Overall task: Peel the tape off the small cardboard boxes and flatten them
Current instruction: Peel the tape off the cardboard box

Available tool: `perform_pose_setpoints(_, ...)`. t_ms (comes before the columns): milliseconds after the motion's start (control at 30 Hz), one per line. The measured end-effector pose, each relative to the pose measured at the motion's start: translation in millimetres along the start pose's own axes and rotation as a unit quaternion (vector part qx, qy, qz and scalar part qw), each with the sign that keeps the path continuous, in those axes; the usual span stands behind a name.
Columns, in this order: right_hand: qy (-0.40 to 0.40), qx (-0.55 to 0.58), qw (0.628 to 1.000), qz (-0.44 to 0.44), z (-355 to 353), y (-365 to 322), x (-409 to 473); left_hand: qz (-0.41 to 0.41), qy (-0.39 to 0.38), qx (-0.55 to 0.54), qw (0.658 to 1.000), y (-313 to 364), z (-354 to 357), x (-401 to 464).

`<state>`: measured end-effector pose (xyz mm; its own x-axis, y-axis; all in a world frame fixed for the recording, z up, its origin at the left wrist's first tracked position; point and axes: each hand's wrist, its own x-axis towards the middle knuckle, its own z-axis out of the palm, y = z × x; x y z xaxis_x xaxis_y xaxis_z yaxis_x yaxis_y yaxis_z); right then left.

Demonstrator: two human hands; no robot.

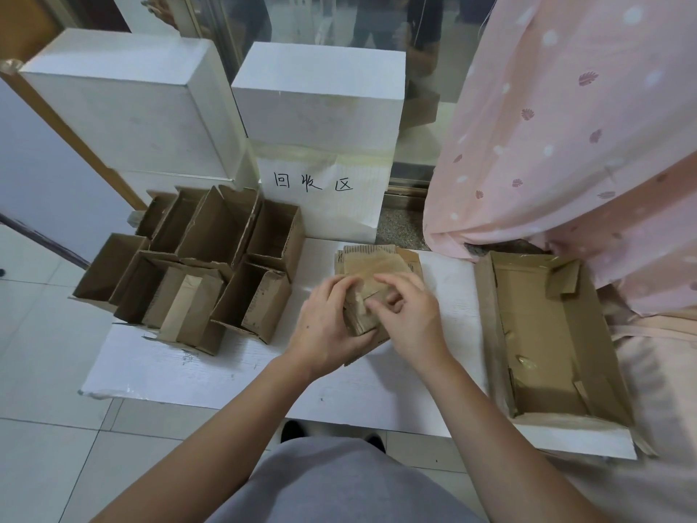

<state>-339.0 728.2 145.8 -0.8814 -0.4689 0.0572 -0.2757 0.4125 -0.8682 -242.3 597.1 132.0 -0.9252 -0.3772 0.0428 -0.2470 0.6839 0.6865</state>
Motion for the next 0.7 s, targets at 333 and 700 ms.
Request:
perform_pose_setpoints(333,0.001,-0.115,0.991,-0.067,22,-9,-6,0.027,0.022,0.039,0.999,-4,-1,-3)
perform_pose_setpoints(700,0.029,-0.127,0.982,-0.133,19,-16,10,0.035,0.022,0.005,0.999,-7,-18,-9)
